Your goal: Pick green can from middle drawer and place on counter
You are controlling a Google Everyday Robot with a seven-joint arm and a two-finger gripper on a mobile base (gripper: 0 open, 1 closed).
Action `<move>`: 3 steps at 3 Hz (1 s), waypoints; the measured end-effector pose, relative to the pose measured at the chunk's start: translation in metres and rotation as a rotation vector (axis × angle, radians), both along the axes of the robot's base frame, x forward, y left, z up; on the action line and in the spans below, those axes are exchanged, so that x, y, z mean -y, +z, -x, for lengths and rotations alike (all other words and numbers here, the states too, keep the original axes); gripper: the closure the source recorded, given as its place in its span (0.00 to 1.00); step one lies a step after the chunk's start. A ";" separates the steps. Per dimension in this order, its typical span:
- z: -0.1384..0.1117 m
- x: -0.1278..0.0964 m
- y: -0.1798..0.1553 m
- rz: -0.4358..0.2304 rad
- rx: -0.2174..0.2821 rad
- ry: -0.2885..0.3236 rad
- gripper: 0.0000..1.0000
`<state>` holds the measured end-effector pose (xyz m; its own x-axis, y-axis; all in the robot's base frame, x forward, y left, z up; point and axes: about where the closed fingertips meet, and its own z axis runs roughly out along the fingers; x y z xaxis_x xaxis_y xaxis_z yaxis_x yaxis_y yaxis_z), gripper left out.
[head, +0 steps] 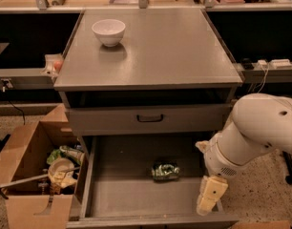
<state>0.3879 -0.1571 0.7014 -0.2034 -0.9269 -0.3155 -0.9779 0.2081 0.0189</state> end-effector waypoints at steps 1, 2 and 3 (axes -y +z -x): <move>0.000 0.000 0.000 0.000 0.000 0.000 0.00; -0.004 0.001 -0.017 -0.018 0.008 -0.016 0.00; -0.012 0.004 -0.075 -0.053 0.012 -0.025 0.00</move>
Offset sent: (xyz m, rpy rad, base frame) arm 0.0116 -0.0048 -0.0435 0.0495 -0.0209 -0.0445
